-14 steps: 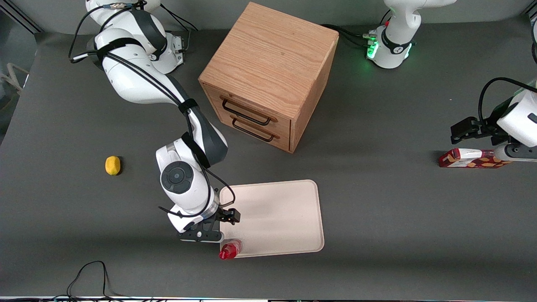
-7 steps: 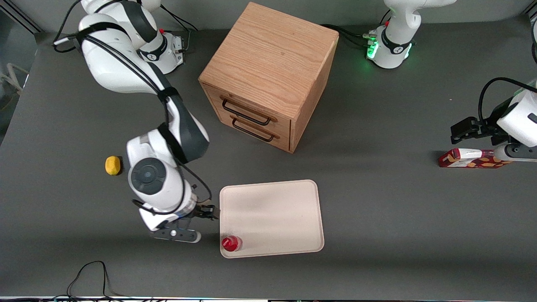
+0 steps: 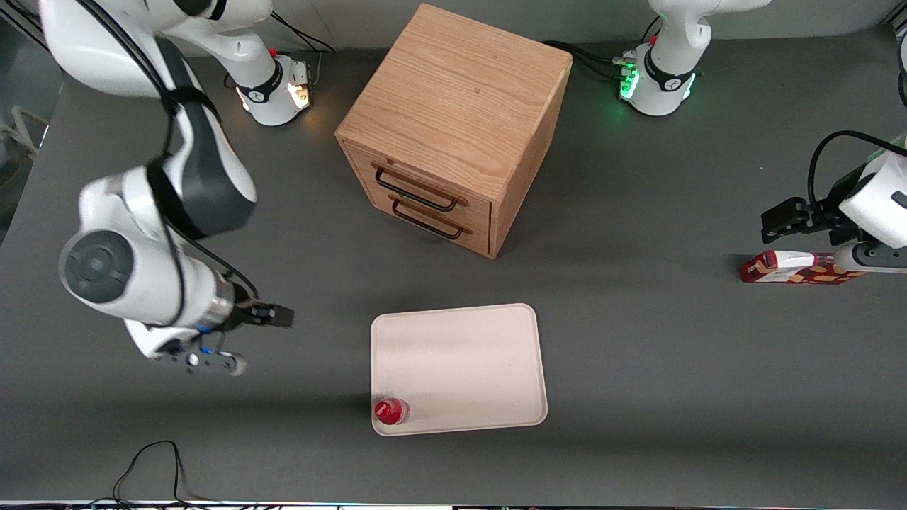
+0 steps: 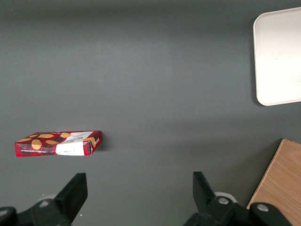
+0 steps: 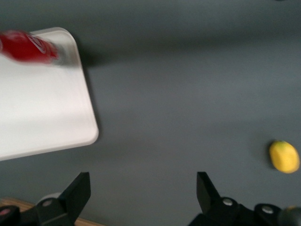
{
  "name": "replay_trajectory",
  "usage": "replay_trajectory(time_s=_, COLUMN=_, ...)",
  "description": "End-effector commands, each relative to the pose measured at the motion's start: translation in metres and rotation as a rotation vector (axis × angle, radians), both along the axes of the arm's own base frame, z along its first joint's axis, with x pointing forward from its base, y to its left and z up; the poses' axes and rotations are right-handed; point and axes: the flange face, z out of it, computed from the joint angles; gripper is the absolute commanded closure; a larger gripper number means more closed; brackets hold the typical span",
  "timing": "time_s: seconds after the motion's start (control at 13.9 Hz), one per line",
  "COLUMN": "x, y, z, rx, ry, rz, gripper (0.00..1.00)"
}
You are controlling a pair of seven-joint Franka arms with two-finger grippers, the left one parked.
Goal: Place coke bottle on tray
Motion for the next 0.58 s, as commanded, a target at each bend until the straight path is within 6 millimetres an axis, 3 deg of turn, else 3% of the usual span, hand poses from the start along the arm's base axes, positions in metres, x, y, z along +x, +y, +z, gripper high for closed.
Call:
replay_trajectory(time_s=0.0, x=-0.072, y=-0.068, z=0.022, rx=0.016, ry=0.025, rz=0.059, gripper=0.00)
replay_trajectory(time_s=0.22, x=-0.105, y=-0.111, z=0.046, rx=0.052, ry=0.008, rz=0.041, gripper=0.00)
replay_trajectory(time_s=0.5, x=-0.113, y=-0.119, z=0.071, rx=0.065, ry=-0.023, rz=0.036, gripper=0.00)
